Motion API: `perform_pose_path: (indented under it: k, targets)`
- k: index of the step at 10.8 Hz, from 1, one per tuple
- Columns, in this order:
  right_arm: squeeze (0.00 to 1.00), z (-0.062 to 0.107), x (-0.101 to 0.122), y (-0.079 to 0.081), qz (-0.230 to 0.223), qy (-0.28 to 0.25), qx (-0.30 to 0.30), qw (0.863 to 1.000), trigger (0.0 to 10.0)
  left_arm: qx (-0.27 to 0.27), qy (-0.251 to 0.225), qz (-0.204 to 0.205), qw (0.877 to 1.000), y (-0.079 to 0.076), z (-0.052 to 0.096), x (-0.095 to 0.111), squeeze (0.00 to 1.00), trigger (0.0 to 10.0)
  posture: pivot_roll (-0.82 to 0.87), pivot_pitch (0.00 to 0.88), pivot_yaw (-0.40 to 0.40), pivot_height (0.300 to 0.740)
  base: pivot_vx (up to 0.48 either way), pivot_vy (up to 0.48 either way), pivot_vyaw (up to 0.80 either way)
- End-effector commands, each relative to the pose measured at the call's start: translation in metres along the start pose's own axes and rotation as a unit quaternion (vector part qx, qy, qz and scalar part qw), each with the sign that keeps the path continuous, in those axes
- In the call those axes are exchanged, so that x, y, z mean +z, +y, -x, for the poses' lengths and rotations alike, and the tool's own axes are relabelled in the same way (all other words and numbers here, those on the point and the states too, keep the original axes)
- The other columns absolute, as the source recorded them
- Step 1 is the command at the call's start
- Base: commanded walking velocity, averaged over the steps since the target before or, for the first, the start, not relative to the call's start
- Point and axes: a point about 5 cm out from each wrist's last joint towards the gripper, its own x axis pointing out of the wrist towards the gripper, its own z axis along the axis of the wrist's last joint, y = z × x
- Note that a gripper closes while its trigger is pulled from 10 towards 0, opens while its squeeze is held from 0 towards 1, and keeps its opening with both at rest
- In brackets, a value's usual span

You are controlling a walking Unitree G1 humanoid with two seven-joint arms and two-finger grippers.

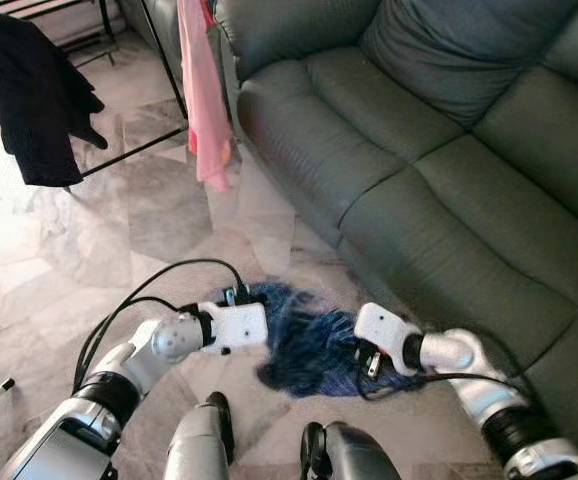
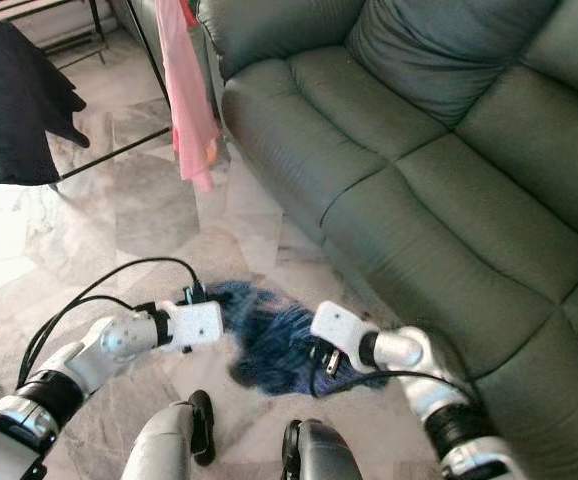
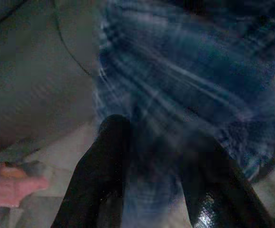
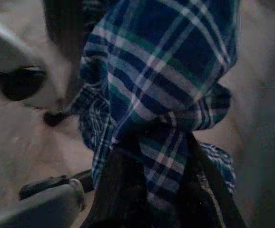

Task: Hang hanger

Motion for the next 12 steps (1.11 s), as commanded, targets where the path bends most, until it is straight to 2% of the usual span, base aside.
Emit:
perform_pose_path:
  k: [1,2,3,4,5,6,7,8,9,10,11,12]
  targets:
    - [0.0,0.003,-0.007,-0.004,-0.032,0.006,-0.036,0.999,0.0,-0.017,0.009,-0.011,1.0,-0.008,0.002,-0.005,1.0,10.0,-0.08,0.201,-0.059,0.74,0.0,0.0,0.0]
    - [0.0,0.003,-0.012,-0.007,-0.069,0.01,-0.086,0.994,0.0,0.011,0.027,-0.013,0.999,0.0,0.004,-0.011,1.0,10.0,-0.08,0.201,-0.059,0.74,0.0,0.0,0.0]
    - [0.0,0.004,-0.012,-0.011,-0.1,-0.005,-0.145,0.984,0.0,0.071,0.035,0.048,0.996,0.008,0.005,-0.014,1.0,10.0,-0.08,0.202,-0.056,0.74,0.0,0.0,0.0]
    - [0.0,0.007,-0.01,-0.016,-0.121,-0.029,-0.2,0.972,0.0,0.149,0.034,0.155,0.976,0.013,0.005,-0.017,1.0,10.0,-0.08,0.202,-0.056,0.74,0.0,0.0,0.0]
    - [0.0,0.011,-0.003,-0.017,-0.14,-0.073,-0.245,0.957,3.5,0.248,0.033,0.306,0.919,0.013,0.004,-0.023,1.0,10.0,-0.08,0.2,-0.06,0.74,0.0,0.0,0.0]
    - [0.0,0.014,0.0,-0.016,-0.141,-0.09,-0.272,0.947,10.0,0.288,0.034,0.388,0.875,0.008,0.004,-0.027,1.0,10.0,-0.07,0.189,-0.061,0.74,0.0,0.0,0.0]
    - [0.0,0.019,0.006,-0.012,-0.167,-0.132,-0.322,0.922,10.0,0.339,0.039,0.417,0.842,0.004,0.01,-0.032,1.0,10.0,-0.08,0.179,-0.053,0.74,0.0,0.0,0.0]
    - [0.0,0.021,0.012,-0.01,-0.169,-0.155,-0.341,0.912,10.0,0.357,0.046,0.421,0.833,0.003,0.015,-0.035,1.0,10.0,-0.08,0.178,-0.049,0.74,0.0,0.0,0.0]
    - [0.0,0.019,0.021,-0.004,-0.173,-0.182,-0.335,0.908,10.0,0.383,0.029,0.422,0.821,0.008,0.021,-0.035,0.98,10.0,-0.09,0.175,-0.041,0.74,0.0,0.0,0.0]
    - [0.0,0.017,0.03,-0.002,-0.175,-0.202,-0.327,0.906,10.0,0.405,0.026,0.43,0.807,0.015,0.024,-0.035,0.64,10.0,-0.09,0.173,-0.038,0.74,0.0,0.0,0.75]
    - [0.0,0.015,0.035,0.0,-0.172,-0.208,-0.319,0.909,10.0,0.418,0.03,0.423,0.803,0.019,0.025,-0.034,0.14,10.0,-0.09,0.169,-0.038,0.74,0.0,0.0,0.7]
    - [0.0,0.013,0.035,0.001,-0.18,-0.208,-0.307,0.911,10.0,0.419,0.025,0.422,0.804,0.019,0.024,-0.031,0.0,10.0,-0.08,0.166,-0.042,0.74,0.0,0.0,0.63]
